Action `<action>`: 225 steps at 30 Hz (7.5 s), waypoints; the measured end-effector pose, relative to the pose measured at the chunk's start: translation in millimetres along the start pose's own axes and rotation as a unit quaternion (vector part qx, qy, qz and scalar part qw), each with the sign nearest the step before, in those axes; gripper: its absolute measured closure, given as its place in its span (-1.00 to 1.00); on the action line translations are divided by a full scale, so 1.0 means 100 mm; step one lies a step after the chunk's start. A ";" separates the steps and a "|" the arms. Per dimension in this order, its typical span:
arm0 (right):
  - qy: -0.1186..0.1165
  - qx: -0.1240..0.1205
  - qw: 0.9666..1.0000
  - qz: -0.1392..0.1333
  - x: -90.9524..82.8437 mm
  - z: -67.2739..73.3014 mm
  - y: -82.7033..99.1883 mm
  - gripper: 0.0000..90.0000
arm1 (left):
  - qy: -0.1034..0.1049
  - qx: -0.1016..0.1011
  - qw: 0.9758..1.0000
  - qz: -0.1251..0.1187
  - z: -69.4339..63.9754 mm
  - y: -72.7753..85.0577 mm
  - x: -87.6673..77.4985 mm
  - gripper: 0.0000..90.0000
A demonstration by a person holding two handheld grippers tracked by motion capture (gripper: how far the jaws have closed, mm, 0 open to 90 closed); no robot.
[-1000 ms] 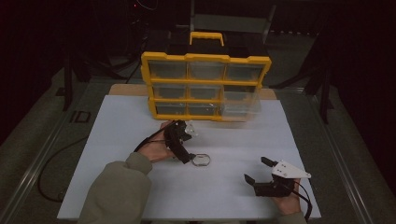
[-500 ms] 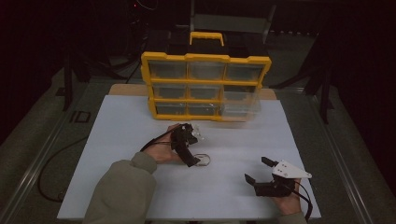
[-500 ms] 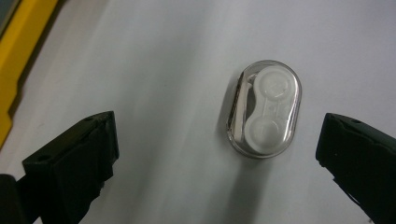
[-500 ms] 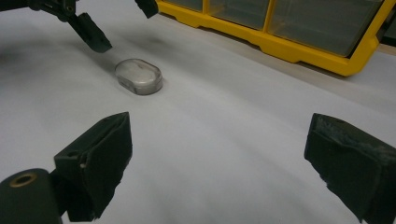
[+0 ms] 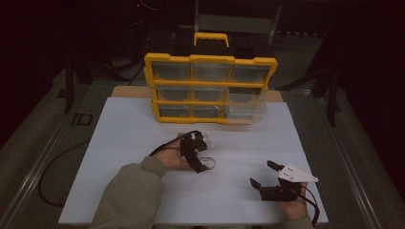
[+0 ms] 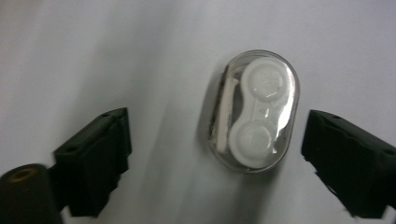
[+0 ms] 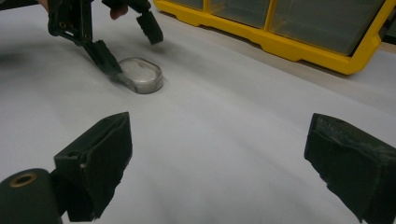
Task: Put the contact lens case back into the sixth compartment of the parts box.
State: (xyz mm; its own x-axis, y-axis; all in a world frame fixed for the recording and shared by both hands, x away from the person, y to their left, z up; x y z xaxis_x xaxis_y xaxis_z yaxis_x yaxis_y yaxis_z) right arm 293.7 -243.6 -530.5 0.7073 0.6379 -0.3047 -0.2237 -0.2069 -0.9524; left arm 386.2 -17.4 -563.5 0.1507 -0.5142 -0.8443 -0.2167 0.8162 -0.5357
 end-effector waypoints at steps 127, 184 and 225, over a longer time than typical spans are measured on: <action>-0.007 0.009 1.000 -0.004 0.00 0.01 0.00 -0.83 | -0.058 0.059 0.996 -0.030 0.51 -0.82 -1.24 0.09; -0.016 0.014 1.000 -0.010 0.01 0.00 -0.01 -0.83 | -0.063 0.066 0.994 -0.056 0.78 -1.56 -1.37 0.09; -0.019 0.018 1.000 -0.015 -0.01 0.00 -0.03 -0.83 | -0.068 0.071 0.993 -0.070 0.69 -2.04 -1.03 0.09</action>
State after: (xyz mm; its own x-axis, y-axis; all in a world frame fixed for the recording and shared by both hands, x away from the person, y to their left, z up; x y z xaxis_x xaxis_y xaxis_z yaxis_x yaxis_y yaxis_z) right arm 293.6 -243.3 -527.4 0.6876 0.6720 -0.2749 -0.2264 -0.1613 -0.9606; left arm 481.7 -112.6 -366.7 0.3000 -0.5928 -0.7474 -0.0469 0.7734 -0.6322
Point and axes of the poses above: each handheld gripper's, and its own axes: x roughly forward along the jaws, y roughly out of its underside, z roughly to its left, the point moved 8 cm from there along x, roughly forward along the jaws, and after that the axes turned 8 degrees about -z, right-handed, at the moved point
